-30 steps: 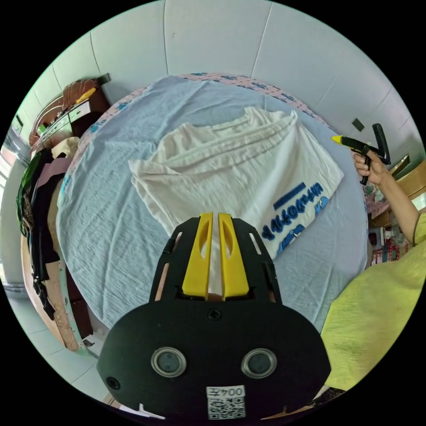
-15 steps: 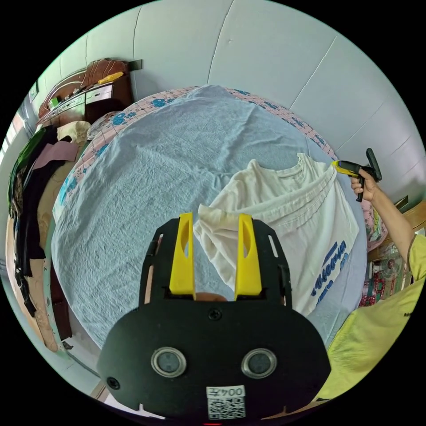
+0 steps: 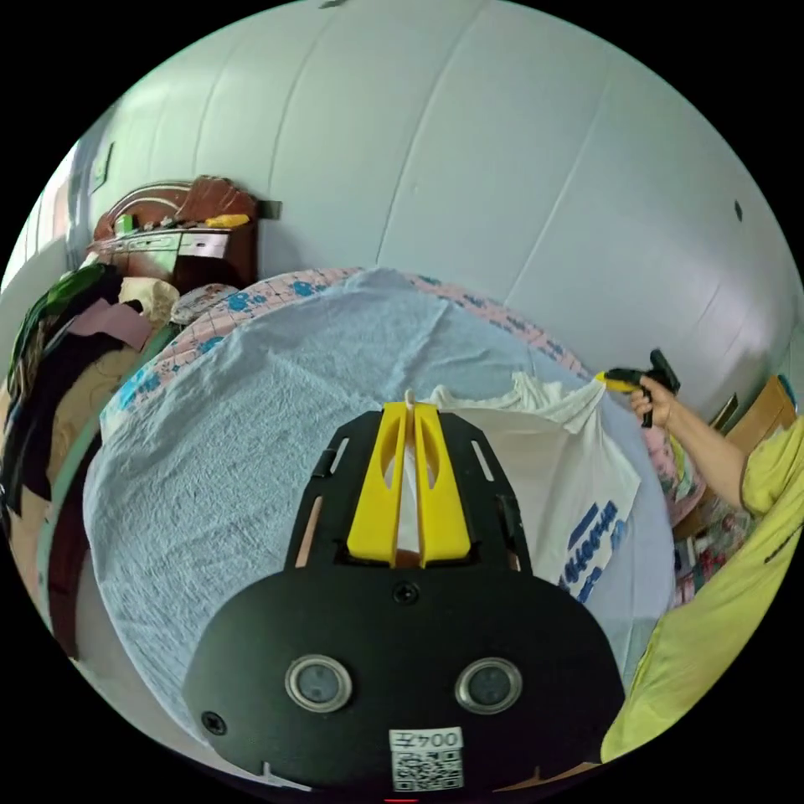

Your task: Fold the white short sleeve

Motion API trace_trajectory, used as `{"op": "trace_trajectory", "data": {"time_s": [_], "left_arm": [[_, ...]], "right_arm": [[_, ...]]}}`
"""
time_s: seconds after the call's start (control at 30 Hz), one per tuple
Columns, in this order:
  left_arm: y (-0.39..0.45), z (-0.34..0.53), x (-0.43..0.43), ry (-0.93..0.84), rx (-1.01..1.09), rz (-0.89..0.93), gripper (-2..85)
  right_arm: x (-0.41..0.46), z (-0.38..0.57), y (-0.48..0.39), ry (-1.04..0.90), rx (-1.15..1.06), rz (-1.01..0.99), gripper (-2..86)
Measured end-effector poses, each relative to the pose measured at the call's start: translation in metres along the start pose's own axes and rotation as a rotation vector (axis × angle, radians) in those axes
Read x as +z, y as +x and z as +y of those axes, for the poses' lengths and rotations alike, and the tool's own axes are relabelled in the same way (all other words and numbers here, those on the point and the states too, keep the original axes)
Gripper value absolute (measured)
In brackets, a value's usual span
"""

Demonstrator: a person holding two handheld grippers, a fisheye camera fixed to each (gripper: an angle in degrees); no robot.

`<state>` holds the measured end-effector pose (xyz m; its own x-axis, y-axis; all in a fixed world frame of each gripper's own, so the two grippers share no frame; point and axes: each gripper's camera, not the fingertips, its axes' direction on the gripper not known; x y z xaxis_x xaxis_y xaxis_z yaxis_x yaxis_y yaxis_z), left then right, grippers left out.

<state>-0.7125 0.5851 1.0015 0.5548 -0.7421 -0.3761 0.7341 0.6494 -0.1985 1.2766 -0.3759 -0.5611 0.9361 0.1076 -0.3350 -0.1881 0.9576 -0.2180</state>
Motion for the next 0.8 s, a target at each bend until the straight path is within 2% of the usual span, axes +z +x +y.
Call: {"op": "trace_trajectory", "data": {"time_s": [0.1,0.27,0.4,0.5,0.6,0.67,0.8], "left_arm": [[-0.036,0.007,-0.005,0.051,-0.160,0.073,1.6],[-0.082,0.026,0.029,-0.100,-0.333,0.006,2.3],[-0.099,0.040,0.025,-0.053,-0.396,0.034,3.8],[-0.111,0.048,0.011,-0.010,-0.429,0.040,6.2],[-0.121,0.056,-0.008,0.021,-0.473,0.017,7.7],[-0.127,0.067,-0.027,0.040,-0.513,0.014,8.5],[-0.110,0.093,-0.056,0.017,-0.487,0.052,8.1]], "right_arm": [[0.003,-0.012,0.026,-0.002,0.125,-0.114,3.3],[0.040,-0.027,0.055,-0.012,0.319,-0.115,4.0],[0.035,-0.020,0.054,0.073,0.304,-0.132,6.0],[0.017,-0.008,0.039,0.115,0.202,-0.120,6.5],[-0.001,0.015,0.012,0.093,-0.001,-0.029,6.5],[-0.017,0.050,-0.009,0.073,-0.173,0.029,6.4],[-0.037,0.119,-0.023,0.032,-0.355,0.082,6.6]]}}
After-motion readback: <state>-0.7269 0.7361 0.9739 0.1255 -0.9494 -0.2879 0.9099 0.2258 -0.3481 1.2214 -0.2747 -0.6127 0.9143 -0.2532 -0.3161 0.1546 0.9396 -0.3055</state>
